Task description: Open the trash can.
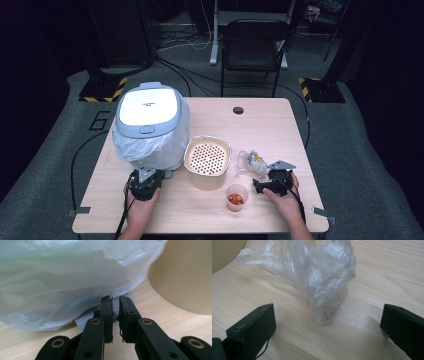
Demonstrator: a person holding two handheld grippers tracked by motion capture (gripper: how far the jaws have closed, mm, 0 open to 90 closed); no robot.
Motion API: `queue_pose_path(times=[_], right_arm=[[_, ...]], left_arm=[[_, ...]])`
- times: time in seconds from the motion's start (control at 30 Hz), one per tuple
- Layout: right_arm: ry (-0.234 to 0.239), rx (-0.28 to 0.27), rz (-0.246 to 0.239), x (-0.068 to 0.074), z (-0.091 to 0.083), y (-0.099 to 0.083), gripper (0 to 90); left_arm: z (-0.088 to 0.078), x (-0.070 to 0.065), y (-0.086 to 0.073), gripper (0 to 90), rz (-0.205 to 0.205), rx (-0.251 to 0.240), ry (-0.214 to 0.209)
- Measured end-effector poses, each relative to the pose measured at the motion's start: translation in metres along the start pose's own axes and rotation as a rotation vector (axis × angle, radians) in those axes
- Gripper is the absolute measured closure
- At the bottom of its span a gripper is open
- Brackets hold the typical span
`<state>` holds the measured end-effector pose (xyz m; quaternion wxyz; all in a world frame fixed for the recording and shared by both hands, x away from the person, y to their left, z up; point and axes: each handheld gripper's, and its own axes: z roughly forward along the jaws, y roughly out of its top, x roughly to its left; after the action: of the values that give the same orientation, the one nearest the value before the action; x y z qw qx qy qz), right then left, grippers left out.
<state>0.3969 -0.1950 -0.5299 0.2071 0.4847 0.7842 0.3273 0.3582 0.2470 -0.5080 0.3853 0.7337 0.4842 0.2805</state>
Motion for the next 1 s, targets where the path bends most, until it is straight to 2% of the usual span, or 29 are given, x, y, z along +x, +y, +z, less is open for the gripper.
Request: queue_pose_path(times=[0.03,0.07,0.1,0.17,0.2,0.23,0.37,0.43,0.47,0.5,0.53,0.6,0.63,0.67,0.8,0.83,0.9,1.0], right_arm=[[0.001,0.0,-0.001,0.0,0.0,0.0,0.0],[0.001,0.0,-0.001,0.0,0.0,0.0,0.0],[0.001,0.0,-0.001,0.0,0.0,0.0,0.0],[0.006,0.0,0.001,0.0,0.0,0.0,0.0],[0.005,-0.001,0.0,0.0,0.0,0.0,0.0],[0.005,0.0,-0.001,0.0,0.0,0.0,0.0],[0.004,-0.003,0.003,0.001,0.0,0.0,0.0],[0.004,-0.001,0.003,0.001,0.0,0.0,0.0],[0.004,-0.001,0.003,0.001,0.0,0.0,0.0],[0.004,-0.001,0.003,0.001,0.0,0.0,0.0],[0.004,-0.001,0.003,0.001,0.0,0.0,0.0],[0.003,-0.002,0.004,0.001,0.0,0.0,0.0],[0.003,-0.002,0.003,0.001,0.0,0.0,0.0],[0.003,-0.002,0.003,0.001,0.0,0.0,0.0],[0.003,0.0,0.007,0.001,0.0,0.0,0.0],[0.003,-0.002,0.004,0.001,0.0,0.0,0.0],[0.004,0.0,0.007,0.001,0.0,0.0,0.0],[0.004,0.0,0.008,0.001,0.0,0.0,0.0]], left_arm=[[0.002,-0.001,-0.002,78.2,0.002,-0.019,0.025],[0.002,-0.001,-0.002,74.2,0.002,-0.019,0.025],[0.004,-0.001,-0.003,74.2,0.003,-0.026,0.036],[0.003,0.002,-0.003,72.9,-0.042,-0.013,0.011],[0.003,0.002,-0.002,72.8,-0.049,0.003,-0.001],[0.004,0.001,-0.002,72.8,-0.017,-0.002,0.011],[0.004,0.0,-0.004,72.4,-0.003,-0.011,0.024],[0.005,0.001,-0.007,72.4,-0.017,-0.023,0.011],[0.005,0.0,-0.008,72.4,-0.01,-0.028,0.014],[0.005,-0.001,-0.009,72.4,0.02,-0.027,0.028],[0.006,-0.003,-0.011,72.6,0.003,-0.03,0.025],[0.007,-0.003,-0.014,72.9,0.022,-0.043,0.035],[0.008,-0.006,-0.016,72.9,-0.007,-0.041,0.022],[0.008,-0.006,-0.016,72.9,-0.007,-0.041,0.022],[0.011,-0.008,-0.015,73.5,0.024,0.016,0.035],[0.012,-0.008,-0.015,73.6,0.016,0.008,0.035],[0.012,-0.002,-0.013,73.6,0.027,0.013,0.031],[0.013,-0.002,-0.013,73.7,0.026,0.016,0.029]])
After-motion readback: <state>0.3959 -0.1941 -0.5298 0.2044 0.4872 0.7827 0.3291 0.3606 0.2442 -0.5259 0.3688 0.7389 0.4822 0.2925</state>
